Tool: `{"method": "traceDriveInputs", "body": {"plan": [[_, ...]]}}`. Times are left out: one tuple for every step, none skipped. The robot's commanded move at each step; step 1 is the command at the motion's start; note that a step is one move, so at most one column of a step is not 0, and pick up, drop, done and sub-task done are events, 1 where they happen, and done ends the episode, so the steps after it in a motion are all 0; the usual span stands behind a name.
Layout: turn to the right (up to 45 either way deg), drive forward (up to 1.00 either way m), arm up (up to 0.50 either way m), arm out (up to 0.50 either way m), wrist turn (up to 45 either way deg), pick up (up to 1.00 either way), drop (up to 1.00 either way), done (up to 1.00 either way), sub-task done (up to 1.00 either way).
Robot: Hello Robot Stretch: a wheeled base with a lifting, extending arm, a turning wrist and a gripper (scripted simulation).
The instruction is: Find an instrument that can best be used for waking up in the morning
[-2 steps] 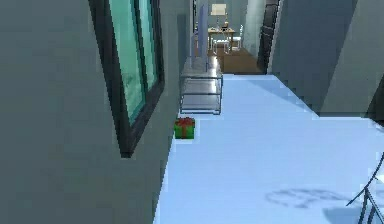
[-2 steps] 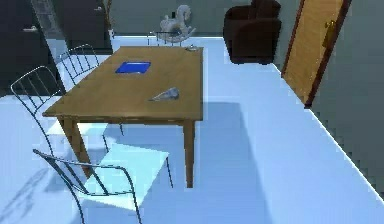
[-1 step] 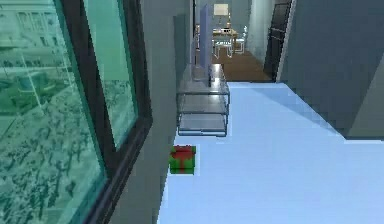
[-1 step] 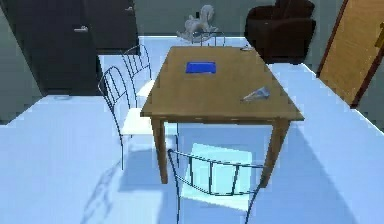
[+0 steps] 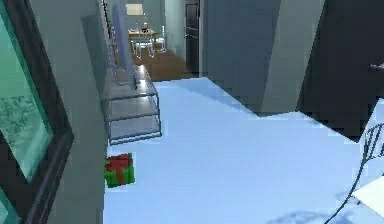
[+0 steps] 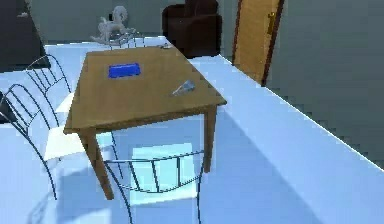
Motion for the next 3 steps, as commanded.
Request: {"method": "traceDriveInputs", "body": {"plan": [[0.0,1.00,0.00,0.00,0.0,0.00,0.00,0.00,0.00],[0.0,1.00,0.00,0.00,0.0,0.00,0.00,0.00,0.00],[18.0,0.00,0.00,0.00,0.0,0.00,0.00,0.00,0.00]]}}
